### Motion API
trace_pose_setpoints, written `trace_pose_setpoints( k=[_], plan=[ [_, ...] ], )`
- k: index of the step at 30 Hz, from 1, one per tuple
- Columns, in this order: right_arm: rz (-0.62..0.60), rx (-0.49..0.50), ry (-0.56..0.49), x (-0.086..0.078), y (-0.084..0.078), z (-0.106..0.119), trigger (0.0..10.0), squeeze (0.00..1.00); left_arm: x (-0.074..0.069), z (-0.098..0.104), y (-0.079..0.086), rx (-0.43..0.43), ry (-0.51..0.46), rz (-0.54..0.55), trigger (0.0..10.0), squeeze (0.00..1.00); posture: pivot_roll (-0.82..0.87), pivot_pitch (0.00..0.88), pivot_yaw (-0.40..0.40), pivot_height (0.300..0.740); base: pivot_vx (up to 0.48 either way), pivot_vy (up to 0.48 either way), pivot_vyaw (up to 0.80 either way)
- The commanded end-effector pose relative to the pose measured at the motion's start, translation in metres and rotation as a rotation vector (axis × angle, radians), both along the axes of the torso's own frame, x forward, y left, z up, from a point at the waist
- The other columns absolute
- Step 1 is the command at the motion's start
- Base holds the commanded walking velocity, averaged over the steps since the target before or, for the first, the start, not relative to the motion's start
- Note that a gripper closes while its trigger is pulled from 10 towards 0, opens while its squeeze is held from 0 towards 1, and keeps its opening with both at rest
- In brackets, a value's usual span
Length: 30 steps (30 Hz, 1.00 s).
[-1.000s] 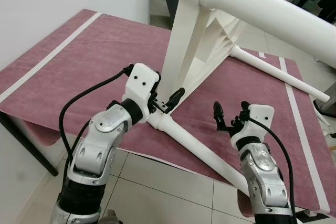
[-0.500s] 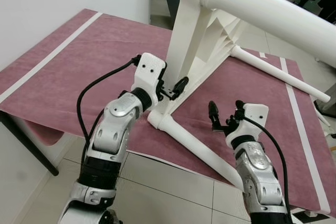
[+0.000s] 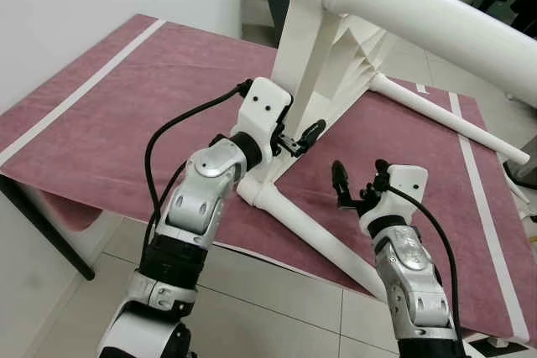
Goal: Building children table
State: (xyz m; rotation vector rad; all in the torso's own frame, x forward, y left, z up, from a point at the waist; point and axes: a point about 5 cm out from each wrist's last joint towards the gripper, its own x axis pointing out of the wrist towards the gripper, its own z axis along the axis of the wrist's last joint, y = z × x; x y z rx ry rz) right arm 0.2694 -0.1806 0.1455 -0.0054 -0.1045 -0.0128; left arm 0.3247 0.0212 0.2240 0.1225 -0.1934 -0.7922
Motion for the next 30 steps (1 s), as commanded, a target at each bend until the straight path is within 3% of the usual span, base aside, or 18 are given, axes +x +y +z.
trace_pose_setpoints(
  k=[1,5,6,7,8,16,22,26,27,28,29,30],
  plan=[
    [-0.008,-0.005,0.004,0.001,-0.001,-0.002,10.0,0.0,0.009,0.002,0.005,-0.032,-0.01,0.204,10.0,0.0,0.11,0.0,-0.039,0.74,0.0,0.0,0.0],
    [-0.009,-0.005,0.003,0.001,-0.001,-0.002,10.0,0.0,0.015,0.002,0.007,-0.038,-0.004,0.244,10.0,0.0,0.11,0.0,-0.039,0.74,0.0,0.0,0.0],
    [-0.009,-0.005,0.003,0.002,-0.001,-0.002,10.0,0.0,0.017,0.002,0.008,-0.048,0.006,0.259,7.9,0.0,0.11,0.0,-0.038,0.74,0.0,0.0,0.0],
    [-0.009,-0.005,0.003,0.001,-0.001,-0.002,10.0,0.0,0.018,0.001,0.011,-0.061,0.018,0.275,3.1,0.0,0.11,0.0,-0.039,0.74,0.0,0.0,0.0],
    [-0.01,-0.005,0.003,0.001,-0.001,-0.002,10.0,0.0,0.019,0.001,0.012,-0.077,0.029,0.281,0.0,0.0,0.11,0.0,-0.04,0.74,0.0,0.0,0.0],
    [-0.001,-0.008,0.005,0.002,0.0,-0.002,10.0,0.0,0.016,0.003,0.011,-0.179,0.082,0.256,0.0,0.0,0.12,0.0,-0.046,0.74,0.0,0.0,0.0],
    [0.005,-0.01,0.003,0.003,0.001,-0.002,10.0,0.0,0.013,0.005,0.01,-0.201,0.067,0.26,0.0,0.0,0.12,0.0,-0.051,0.74,0.0,0.0,0.0],
    [0.012,-0.018,0.001,0.004,0.002,-0.001,10.0,0.0,0.013,0.013,0.017,-0.202,-0.015,0.331,0.0,0.0,0.13,0.0,-0.053,0.74,0.0,0.0,0.0],
    [0.026,-0.031,-0.001,0.005,0.004,-0.001,10.0,0.0,0.014,0.024,0.026,-0.196,-0.103,0.408,0.0,0.0,0.13,0.0,-0.056,0.74,0.0,0.0,0.0],
    [0.026,-0.031,-0.001,0.005,0.004,-0.001,10.0,0.0,0.014,0.024,0.026,-0.196,-0.103,0.408,0.0,0.0,0.13,0.0,-0.056,0.74,0.0,0.0,0.0],
    [0.062,-0.058,-0.005,0.004,0.009,-0.001,10.0,0.0,0.015,0.032,0.034,-0.201,-0.147,0.463,2.5,0.0,0.13,0.0,-0.055,0.74,0.0,0.0,0.0],
    [0.062,-0.058,-0.005,0.004,0.009,-0.001,10.0,0.0,0.015,0.032,0.034,-0.201,-0.147,0.463,2.5,0.0,0.13,0.0,-0.055,0.74,0.0,0.0,0.0]
  ],
)
